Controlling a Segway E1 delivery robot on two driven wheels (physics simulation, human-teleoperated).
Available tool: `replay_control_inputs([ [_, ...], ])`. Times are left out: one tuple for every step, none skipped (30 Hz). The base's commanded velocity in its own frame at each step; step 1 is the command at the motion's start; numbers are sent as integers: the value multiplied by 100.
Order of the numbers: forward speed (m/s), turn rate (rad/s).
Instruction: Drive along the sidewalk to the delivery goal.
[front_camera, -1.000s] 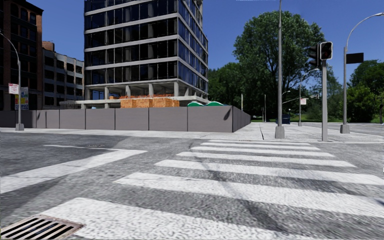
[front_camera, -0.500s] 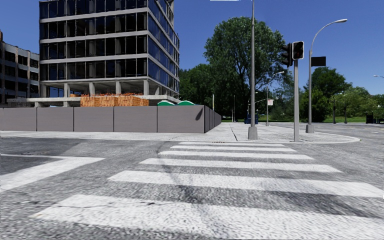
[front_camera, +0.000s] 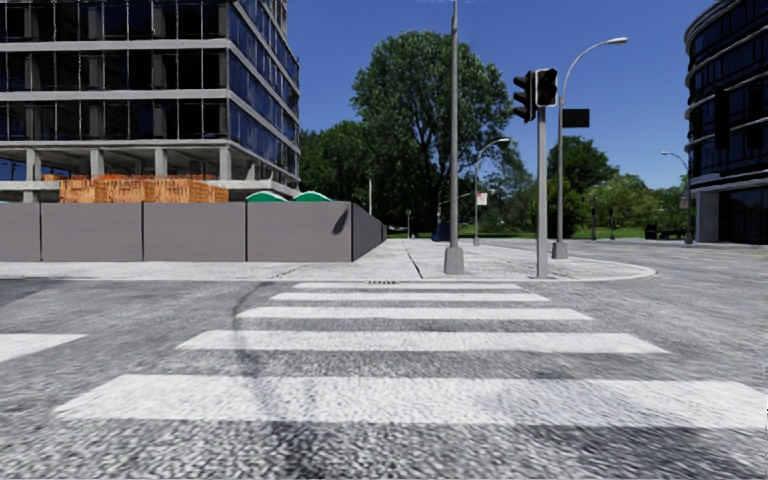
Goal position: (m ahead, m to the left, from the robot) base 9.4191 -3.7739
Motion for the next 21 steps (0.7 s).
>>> replay_control_inputs([
  [139, -48],
  [139, -48],
  [139, -48],
  [139, -40],
  [139, 0],
  [139, 0],
  [139, 0],
  [139, 0],
  [139, 0],
  [139, 0],
  [139, 0],
  [139, 0],
  [139, 0],
  [139, 0],
  [140, 0],
  [200, 0],
  [200, 0],
  [200, 0],
  [200, 0],
  [200, 0],
  [200, 0],
])
